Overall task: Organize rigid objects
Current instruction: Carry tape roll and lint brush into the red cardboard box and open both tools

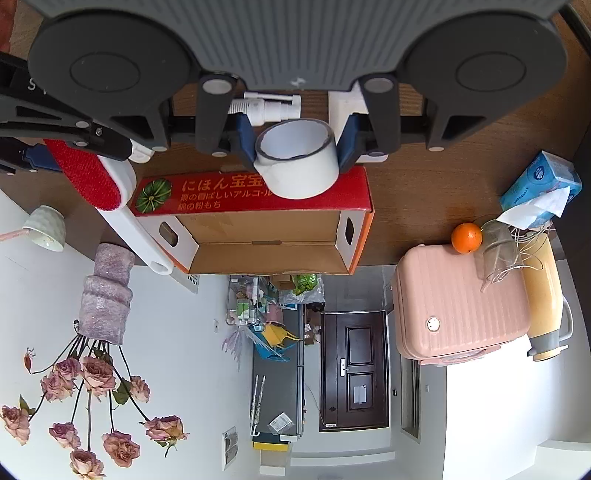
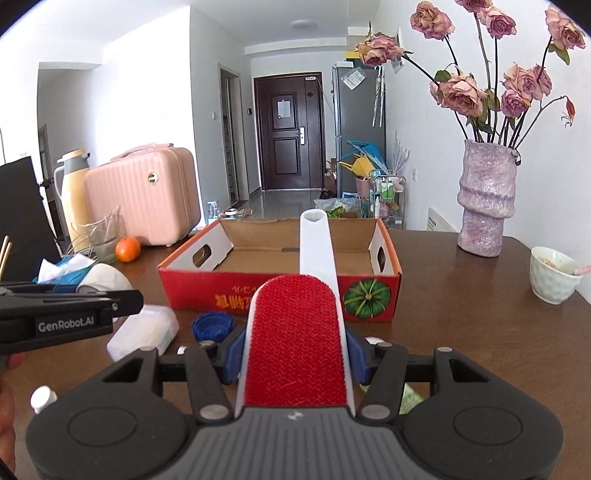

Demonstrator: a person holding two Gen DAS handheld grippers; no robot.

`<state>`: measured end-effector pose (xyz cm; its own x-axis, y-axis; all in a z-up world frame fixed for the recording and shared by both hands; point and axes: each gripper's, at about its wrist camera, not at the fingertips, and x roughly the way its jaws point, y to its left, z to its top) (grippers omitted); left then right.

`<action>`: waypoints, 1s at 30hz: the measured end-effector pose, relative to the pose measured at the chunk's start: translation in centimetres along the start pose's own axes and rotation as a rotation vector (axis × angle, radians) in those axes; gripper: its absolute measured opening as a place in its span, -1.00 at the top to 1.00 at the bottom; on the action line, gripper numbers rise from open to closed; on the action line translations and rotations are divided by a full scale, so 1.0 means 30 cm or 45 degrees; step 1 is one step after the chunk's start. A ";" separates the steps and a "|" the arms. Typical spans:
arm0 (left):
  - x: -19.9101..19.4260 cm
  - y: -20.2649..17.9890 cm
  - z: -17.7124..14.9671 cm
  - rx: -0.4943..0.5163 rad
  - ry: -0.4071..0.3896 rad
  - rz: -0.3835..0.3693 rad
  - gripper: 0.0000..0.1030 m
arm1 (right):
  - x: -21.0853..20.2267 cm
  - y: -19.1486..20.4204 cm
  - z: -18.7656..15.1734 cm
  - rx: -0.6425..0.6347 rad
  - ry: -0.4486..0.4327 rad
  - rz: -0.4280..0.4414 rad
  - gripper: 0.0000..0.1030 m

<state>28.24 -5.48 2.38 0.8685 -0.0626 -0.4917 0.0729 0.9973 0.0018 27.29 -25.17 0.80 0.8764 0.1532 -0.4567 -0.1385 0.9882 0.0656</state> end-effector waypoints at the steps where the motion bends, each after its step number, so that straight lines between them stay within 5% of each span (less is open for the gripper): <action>1: 0.009 -0.003 0.010 -0.001 -0.001 0.002 0.10 | 0.008 -0.001 0.010 0.000 -0.005 -0.002 -0.06; 30: 0.292 0.001 0.261 -0.104 -0.034 0.053 0.10 | 0.319 -0.043 0.253 0.024 -0.057 -0.062 -0.06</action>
<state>39.70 -6.28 4.88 0.8828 -0.0210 -0.4692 -0.0028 0.9987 -0.0501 39.35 -24.94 3.06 0.9016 0.1045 -0.4198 -0.0868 0.9944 0.0612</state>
